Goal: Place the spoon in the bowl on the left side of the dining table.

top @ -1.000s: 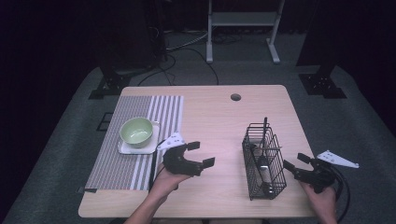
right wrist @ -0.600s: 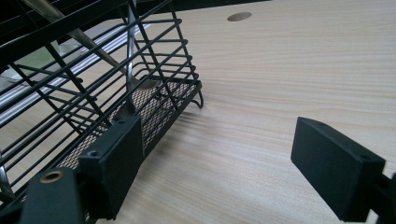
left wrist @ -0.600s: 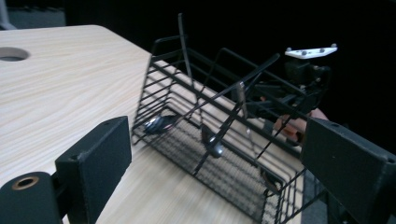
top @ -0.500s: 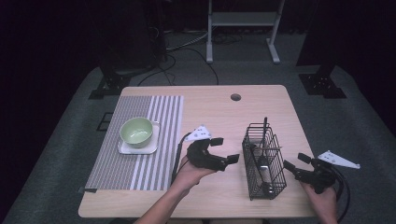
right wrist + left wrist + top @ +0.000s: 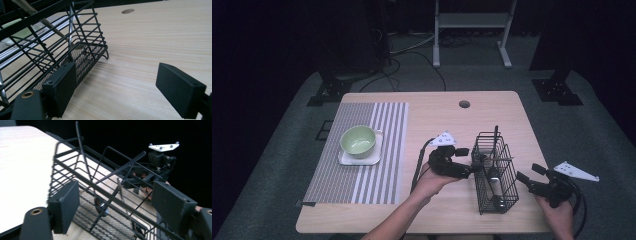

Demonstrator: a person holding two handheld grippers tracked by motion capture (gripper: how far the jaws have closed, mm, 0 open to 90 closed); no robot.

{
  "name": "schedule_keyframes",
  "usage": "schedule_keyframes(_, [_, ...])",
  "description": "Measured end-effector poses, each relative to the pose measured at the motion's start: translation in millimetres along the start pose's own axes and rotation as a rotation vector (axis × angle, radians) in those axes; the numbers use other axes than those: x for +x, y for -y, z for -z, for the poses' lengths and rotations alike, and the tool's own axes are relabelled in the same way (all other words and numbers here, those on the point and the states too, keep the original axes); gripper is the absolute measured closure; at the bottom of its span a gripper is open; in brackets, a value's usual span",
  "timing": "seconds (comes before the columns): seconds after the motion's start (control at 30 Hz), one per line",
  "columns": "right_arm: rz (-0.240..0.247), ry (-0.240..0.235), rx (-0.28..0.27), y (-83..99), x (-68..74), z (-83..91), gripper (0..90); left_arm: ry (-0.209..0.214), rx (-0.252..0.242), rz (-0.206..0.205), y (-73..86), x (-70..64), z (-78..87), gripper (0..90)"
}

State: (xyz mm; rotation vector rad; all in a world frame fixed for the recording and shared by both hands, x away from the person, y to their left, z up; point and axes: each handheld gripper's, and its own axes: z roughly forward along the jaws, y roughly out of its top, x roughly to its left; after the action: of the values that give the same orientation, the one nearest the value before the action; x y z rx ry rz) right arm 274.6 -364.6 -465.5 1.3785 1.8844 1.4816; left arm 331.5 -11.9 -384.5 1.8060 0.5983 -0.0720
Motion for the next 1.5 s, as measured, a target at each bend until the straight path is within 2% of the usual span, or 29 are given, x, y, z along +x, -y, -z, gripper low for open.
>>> schedule_keyframes(0.07, [0.000,-0.001,-0.002,-0.6,0.6,-0.3,16.1,0.009,0.004,-0.002,-1.1,-0.4,-3.6,32.6])
schedule_keyframes(0.1, [0.000,-0.001,-0.002,-0.6,0.6,-0.3,16.1,0.014,0.005,-0.004,-2.0,-0.2,-5.3,32.6])
schedule_keyframes(0.13, [0.005,-0.004,-0.001,-1.2,1.5,-1.5,16.1,0.015,0.006,-0.004,-3.1,0.1,-6.9,38.9])
schedule_keyframes(0.17, [0.005,-0.004,-0.001,-1.2,1.5,-1.5,16.1,0.022,0.009,-0.007,-4.1,0.9,-7.9,38.9])
schedule_keyframes(0.23, [0.016,-0.002,0.006,-1.3,2.8,-2.4,16.1,0.035,0.011,-0.023,-5.0,1.7,-10.0,49.6])
schedule_keyframes(0.27, [0.023,-0.002,0.008,-1.3,3.0,-2.5,16.1,0.043,0.015,-0.027,-5.1,2.0,-11.1,52.2])
schedule_keyframes(0.33, [0.022,-0.001,0.006,-1.2,3.1,-1.6,16.1,0.048,0.018,-0.031,-4.3,2.1,-12.8,58.4])
schedule_keyframes(0.4, [0.016,-0.001,0.003,-0.7,1.8,-0.2,16.1,0.050,0.026,-0.033,-3.0,1.9,-14.4,69.5])
schedule_keyframes(0.43, [0.016,-0.001,0.003,-0.7,1.8,-0.2,16.1,0.044,0.025,-0.036,-2.3,1.8,-14.8,69.5])
schedule_keyframes(0.5, [0.013,0.000,-0.002,-0.5,1.5,1.2,16.1,0.051,0.020,-0.034,-1.2,2.3,-15.1,79.0])
schedule_keyframes(0.6, [0.014,0.002,-0.003,-0.8,1.7,1.7,16.1,0.060,0.000,-0.039,-0.3,1.1,-14.1,82.6])
schedule_keyframes(0.63, [0.016,0.004,-0.003,-0.9,1.8,1.5,16.1,0.070,-0.010,-0.027,-0.3,1.9,-12.5,86.2])
schedule_keyframes(0.7, [0.015,0.004,-0.001,-0.8,2.0,1.0,16.1,0.095,-0.047,0.006,-1.0,4.5,-9.1,88.1])
schedule_keyframes(0.8, [0.018,0.003,0.001,-0.7,1.9,0.7,16.1,0.097,-0.065,0.010,-2.2,3.5,-7.4,88.8])
schedule_keyframes(0.87, [0.016,0.003,0.001,-0.7,1.9,1.0,16.1,0.093,-0.082,0.009,-3.6,1.1,-6.7,89.4])
schedule_keyframes(0.9, [0.016,0.003,0.000,-0.7,1.7,1.0,16.1,0.086,-0.086,-0.005,-5.1,-1.6,-6.3,89.4])
schedule_keyframes(1.13, [0.014,-0.001,0.001,-0.6,1.6,1.1,16.1,0.092,-0.108,-0.009,-10.2,-8.2,-4.2,89.4])
schedule_keyframes(1.23, [0.013,-0.003,0.001,-0.5,0.8,1.5,16.1,0.101,-0.126,0.002,-15.3,-10.5,-0.9,89.4])
schedule_keyframes(1.37, [0.013,-0.004,0.000,-0.5,0.5,1.4,16.1,0.094,-0.138,-0.015,-23.0,-14.5,5.2,89.4])
schedule_keyframes(1.5, [0.013,-0.004,0.000,-0.6,0.4,1.5,16.1,0.098,-0.156,-0.004,-26.8,-15.4,9.3,89.4])
